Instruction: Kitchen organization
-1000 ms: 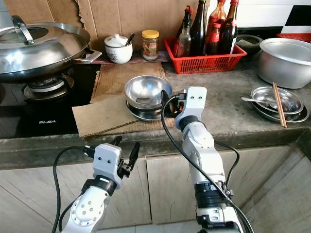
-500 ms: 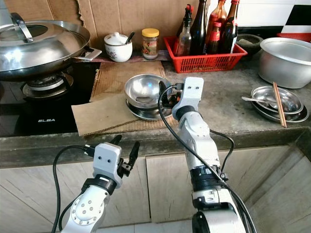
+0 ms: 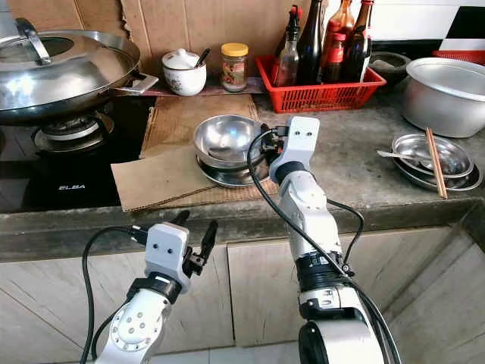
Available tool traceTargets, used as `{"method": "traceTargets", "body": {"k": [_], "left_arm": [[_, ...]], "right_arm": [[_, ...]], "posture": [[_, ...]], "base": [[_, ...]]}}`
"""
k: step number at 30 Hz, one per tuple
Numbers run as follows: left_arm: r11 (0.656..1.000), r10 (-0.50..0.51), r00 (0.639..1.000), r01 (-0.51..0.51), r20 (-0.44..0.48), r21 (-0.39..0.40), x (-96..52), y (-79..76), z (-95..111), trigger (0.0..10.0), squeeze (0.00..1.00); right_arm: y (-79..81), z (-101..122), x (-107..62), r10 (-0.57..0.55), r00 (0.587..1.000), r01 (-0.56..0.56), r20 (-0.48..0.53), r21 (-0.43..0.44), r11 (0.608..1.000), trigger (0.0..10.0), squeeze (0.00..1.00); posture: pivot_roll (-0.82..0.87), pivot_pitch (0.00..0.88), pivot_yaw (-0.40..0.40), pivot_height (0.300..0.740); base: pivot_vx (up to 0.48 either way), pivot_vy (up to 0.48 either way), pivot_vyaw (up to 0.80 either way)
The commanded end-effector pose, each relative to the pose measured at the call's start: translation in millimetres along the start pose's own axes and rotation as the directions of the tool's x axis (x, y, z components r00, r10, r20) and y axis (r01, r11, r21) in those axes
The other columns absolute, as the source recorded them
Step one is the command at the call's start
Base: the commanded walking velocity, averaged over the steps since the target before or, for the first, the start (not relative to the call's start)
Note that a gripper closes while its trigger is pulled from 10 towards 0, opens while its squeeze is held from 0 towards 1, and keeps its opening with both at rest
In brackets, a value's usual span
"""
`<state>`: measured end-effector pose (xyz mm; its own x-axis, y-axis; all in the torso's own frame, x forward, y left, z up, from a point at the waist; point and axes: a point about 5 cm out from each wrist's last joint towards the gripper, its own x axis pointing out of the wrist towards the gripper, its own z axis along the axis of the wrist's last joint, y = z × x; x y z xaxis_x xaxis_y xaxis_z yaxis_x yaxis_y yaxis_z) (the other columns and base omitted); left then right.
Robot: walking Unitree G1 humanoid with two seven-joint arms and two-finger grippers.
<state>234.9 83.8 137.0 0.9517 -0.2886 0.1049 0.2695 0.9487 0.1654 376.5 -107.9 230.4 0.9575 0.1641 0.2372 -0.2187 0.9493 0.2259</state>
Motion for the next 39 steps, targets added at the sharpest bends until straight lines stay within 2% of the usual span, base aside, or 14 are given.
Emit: {"method": "traceTargets", "body": {"k": [1,9,18,22,27,31,32,35,36,37,39], "left_arm": [[1.0,0.006,1.0,-0.006,0.02,0.019,0.9,0.3,3,10.0,0.0],[1.0,0.008,1.0,-0.009,0.021,0.02,0.8,0.3,3,10.0,0.0],[1.0,0.014,1.0,-0.014,0.023,0.024,1.5,1.3,3,10.0,0.0],[1.0,0.013,1.0,-0.014,0.024,0.025,1.9,1.8,3,10.0,0.0],[1.0,0.01,1.0,-0.011,0.029,0.027,2.7,2.7,4,10.0,0.0],[1.0,0.007,1.0,-0.007,0.031,0.027,4.0,2.8,4,10.0,0.0],[1.0,0.005,0.999,-0.006,0.032,0.027,4.4,2.6,4,10.0,0.0],[1.0,0.003,0.999,-0.004,0.035,0.027,5.0,3.4,4,10.0,0.0],[1.0,0.003,0.999,-0.004,0.035,0.027,5.0,3.4,4,10.0,0.0],[1.0,0.004,0.999,-0.005,0.037,0.026,5.1,4.3,5,10.0,0.0],[1.0,0.004,0.999,-0.005,0.038,0.027,5.5,5.2,5,10.0,0.0]], "right_arm": [[1.8,5,3.3,0.003,1.0,-0.003,0.015,0.005,1.0,0.0,0.0],[0.3,10,6.2,-0.009,1.0,0.008,0.027,0.029,1.0,0.0,0.0],[-4.7,16,6.0,-0.03,0.998,0.02,0.047,0.193,0.981,0.0,0.0],[-6.9,32,4.4,-0.047,0.992,0.02,0.114,0.226,0.974,0.0,0.0],[-4.8,64,-2.9,-0.064,0.971,0.005,0.229,0.249,0.969,0.0,0.0],[-2.6,71,-7.4,-0.071,0.963,0.004,0.26,0.247,0.969,0.0,0.0],[-3.1,73,-9.2,-0.081,0.959,0.015,0.271,0.238,0.971,0.0,0.0],[-8.6,85,-17.4,-0.128,0.93,0.116,0.344,0.057,0.992,0.0,0.0],[-8.6,85,-17.4,-0.128,0.93,0.116,0.344,0.057,0.992,0.0,0.0],[-9.6,89,-24.2,-0.133,0.918,0.156,0.373,-0.032,0.987,0.0,0.0],[-12.9,90,-32.1,-0.151,0.907,0.204,0.393,-0.098,0.974,0.0,0.0]], "posture": [[0.16,0.043,-0.058,0.74],[0.16,0.043,-0.056,0.74],[0.16,0.04,-0.057,0.74],[0.16,0.034,-0.056,0.74],[0.16,0.021,-0.046,0.74],[0.16,0.018,-0.041,0.74],[0.16,0.016,-0.04,0.74],[0.16,0.007,-0.035,0.74],[0.16,0.007,-0.035,0.74],[0.16,0.005,-0.034,0.74],[0.15,0.0,-0.032,0.74]], "base": [[0.0,0.0,0.0],[0.0,0.0,0.0],[0.0,0.0,0.0],[0.0,0.0,0.0],[0.0,0.0,0.0],[0.0,0.0,0.0],[0.0,0.0,0.0],[0.0,0.0,0.0],[0.0,0.0,0.0],[0.0,0.0,0.0],[0.0,0.0,0.0]]}}
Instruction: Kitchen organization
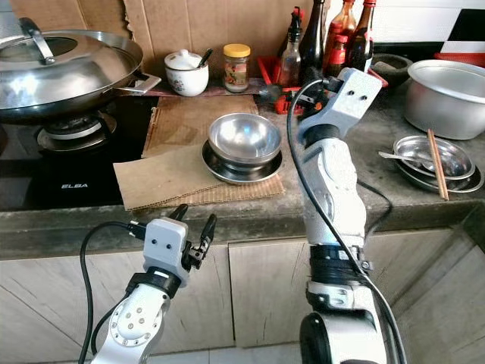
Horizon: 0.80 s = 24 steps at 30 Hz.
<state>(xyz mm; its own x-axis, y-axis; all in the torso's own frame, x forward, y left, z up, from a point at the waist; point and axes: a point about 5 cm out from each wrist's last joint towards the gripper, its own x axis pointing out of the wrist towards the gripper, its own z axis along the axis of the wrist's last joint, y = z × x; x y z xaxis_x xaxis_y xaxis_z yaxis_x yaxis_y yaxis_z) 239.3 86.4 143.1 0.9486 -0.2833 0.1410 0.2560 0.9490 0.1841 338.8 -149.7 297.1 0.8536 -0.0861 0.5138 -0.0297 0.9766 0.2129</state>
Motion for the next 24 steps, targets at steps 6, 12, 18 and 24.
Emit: {"method": "traceTargets", "body": {"k": [6,12,18,24], "left_arm": [[1.0,-0.007,1.0,0.007,0.01,0.005,1.8,2.0,0,10.0,0.0],[1.0,-0.007,1.0,0.007,0.012,0.0,1.1,2.6,0,10.0,0.0],[1.0,-0.021,1.0,0.021,0.007,0.009,-0.4,0.4,-1,10.0,0.0],[1.0,-0.025,1.0,0.025,0.016,0.001,-0.7,-1.4,0,10.0,0.0]], "right_arm": [[-5.8,12,-17.1,-0.006,0.998,0.016,0.065,-0.152,0.988,0.0,0.0],[-10.0,6,-37.2,-0.019,0.998,0.035,0.062,-0.269,0.963,0.0,0.0],[-11.0,-5,-48.3,-0.049,0.999,0.048,0.003,-0.248,0.968,0.0,0.0],[-12.6,-8,-51.5,-0.054,0.998,0.049,-0.013,-0.259,0.964,0.0,0.0]], "posture": [[0.15,0.0,-0.026,0.74],[0.14,0.0,-0.018,0.74],[0.13,0.008,-0.015,0.74],[0.14,0.015,-0.02,0.74]], "base": [[0.0,0.0,0.0],[0.0,0.0,0.0],[-0.081,0.0,0.0],[-0.263,0.0,0.0]]}}
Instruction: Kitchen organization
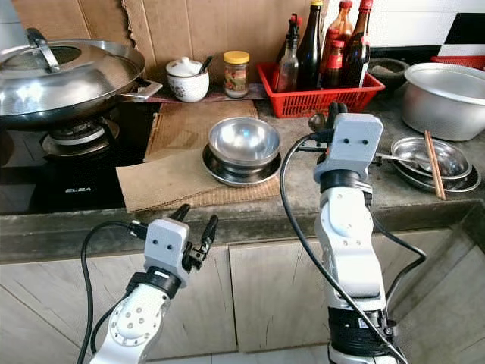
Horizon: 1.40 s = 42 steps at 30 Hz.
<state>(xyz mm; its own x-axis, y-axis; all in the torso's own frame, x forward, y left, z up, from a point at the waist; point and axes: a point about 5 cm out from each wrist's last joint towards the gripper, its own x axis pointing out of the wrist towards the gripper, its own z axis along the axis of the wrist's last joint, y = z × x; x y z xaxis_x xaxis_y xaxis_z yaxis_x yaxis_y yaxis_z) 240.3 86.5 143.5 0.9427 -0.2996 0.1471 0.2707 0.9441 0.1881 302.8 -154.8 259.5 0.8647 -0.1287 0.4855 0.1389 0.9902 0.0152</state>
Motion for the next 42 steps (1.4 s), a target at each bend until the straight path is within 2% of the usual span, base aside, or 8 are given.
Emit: {"method": "traceTargets", "body": {"k": [1,27,36,37,38,39,40,42], "left_arm": [[1.0,-0.009,1.0,0.009,0.006,-0.001,-1.9,-2.2,0,10.0,0.0],[1.0,-0.017,1.0,0.017,-0.009,-0.013,-3.5,-4.4,-1,10.0,0.0],[1.0,-0.02,1.0,0.02,-0.011,-0.014,-4.4,-5.2,-2,10.0,0.0],[1.0,-0.02,1.0,0.02,-0.012,-0.012,-4.4,-5.4,-2,10.0,0.0],[1.0,-0.02,1.0,0.02,-0.013,-0.011,-4.4,-5.4,-2,10.0,0.0],[1.0,-0.02,1.0,0.02,-0.013,-0.012,-4.3,-5.4,-2,10.0,0.0],[1.0,-0.018,1.0,0.018,-0.014,-0.01,-4.2,-5.1,-2,10.0,0.0],[1.0,-0.016,1.0,0.016,-0.014,-0.01,-4.0,-4.7,-3,10.0,0.0]], "right_arm": [[-1.9,3,-2.2,-0.01,1.0,0.01,0.005,-0.006,1.0,0.0,0.0],[1.8,-9,-11.7,0.016,0.998,-0.017,-0.056,-0.007,1.0,0.0,0.0],[1.5,-27,-31.9,0.022,0.989,-0.024,-0.146,-0.011,1.0,0.0,0.0],[1.2,-30,-34.4,0.019,0.988,-0.022,-0.156,-0.019,1.0,4.7,0.0],[1.0,-31,-36.2,0.017,0.987,-0.021,-0.161,-0.024,0.999,4.7,0.0],[1.1,-32,-37.3,0.018,0.986,-0.022,-0.167,-0.024,0.999,9.1,0.0],[1.2,-33,-39.0,0.019,0.984,-0.024,-0.175,-0.026,0.999,10.0,0.0],[1.9,-36,-42.1,0.023,0.981,-0.028,-0.191,-0.022,0.999,10.0,0.0]], "posture": [[0.14,0.015,-0.022,0.74],[0.13,0.028,-0.02,0.74],[0.13,0.031,-0.02,0.74],[0.13,0.032,-0.018,0.74],[0.13,0.032,-0.018,0.74],[0.13,0.032,-0.02,0.74],[0.13,0.032,-0.02,0.74],[0.13,0.032,-0.019,0.74]], "base": [[-0.292,0.0,0.0],[-0.295,0.0,0.0],[-0.296,0.0,0.0],[-0.292,0.0,0.0],[-0.292,0.0,0.0],[-0.289,0.0,0.0],[-0.289,0.0,0.0],[-0.289,0.0,0.0]]}}
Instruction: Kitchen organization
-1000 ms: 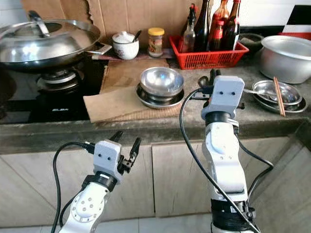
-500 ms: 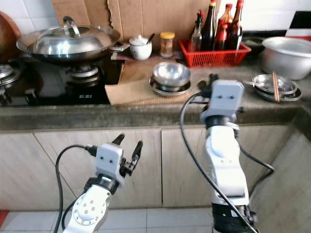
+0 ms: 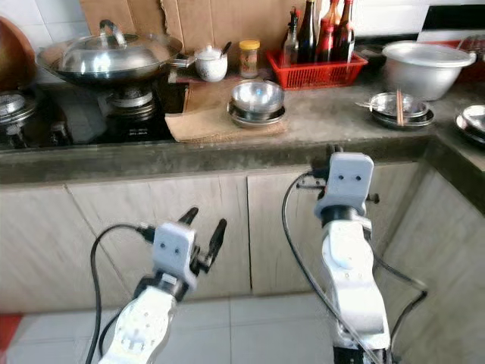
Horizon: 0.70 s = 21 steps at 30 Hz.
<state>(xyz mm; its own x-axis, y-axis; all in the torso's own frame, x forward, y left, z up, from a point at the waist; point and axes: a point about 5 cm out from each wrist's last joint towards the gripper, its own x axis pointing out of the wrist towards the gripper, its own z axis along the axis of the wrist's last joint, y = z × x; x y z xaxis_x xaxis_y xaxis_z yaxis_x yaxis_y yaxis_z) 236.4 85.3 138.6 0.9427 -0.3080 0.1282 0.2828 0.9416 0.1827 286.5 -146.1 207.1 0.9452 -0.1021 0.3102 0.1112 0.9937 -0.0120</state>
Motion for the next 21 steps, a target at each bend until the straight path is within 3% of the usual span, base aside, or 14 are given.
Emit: {"method": "traceTargets", "body": {"k": [1,13,18,21], "left_arm": [[1.0,-0.005,1.0,0.005,0.003,-0.003,0.3,-1.4,1,10.0,0.0],[1.0,-0.003,1.0,0.003,0.009,0.001,0.7,-1.2,2,10.0,0.0],[1.0,0.004,1.0,-0.004,0.009,-0.006,1.7,0.6,2,10.0,0.0],[1.0,0.003,1.0,-0.003,0.007,-0.011,1.7,0.6,2,10.0,0.0]], "right_arm": [[-2.9,-1,-3.8,-0.007,1.0,0.007,-0.011,-0.008,1.0,10.0,0.0],[4.5,-18,-23.8,0.061,0.995,-0.061,-0.081,-0.001,0.998,10.0,0.0],[5.9,-24,-32.1,0.08,0.991,-0.078,-0.111,0.017,0.997,10.0,0.0],[6.4,-26,-35.8,0.085,0.988,-0.083,-0.127,0.016,0.996,10.0,0.0]], "posture": [[0.13,0.03,-0.019,0.74],[0.13,0.031,-0.017,0.74],[0.12,0.027,-0.014,0.74],[0.12,0.026,-0.014,0.74]], "base": [[-0.289,0.0,0.0],[-0.275,0.0,0.0],[0.0,0.0,0.0],[0.0,0.0,-0.77]]}}
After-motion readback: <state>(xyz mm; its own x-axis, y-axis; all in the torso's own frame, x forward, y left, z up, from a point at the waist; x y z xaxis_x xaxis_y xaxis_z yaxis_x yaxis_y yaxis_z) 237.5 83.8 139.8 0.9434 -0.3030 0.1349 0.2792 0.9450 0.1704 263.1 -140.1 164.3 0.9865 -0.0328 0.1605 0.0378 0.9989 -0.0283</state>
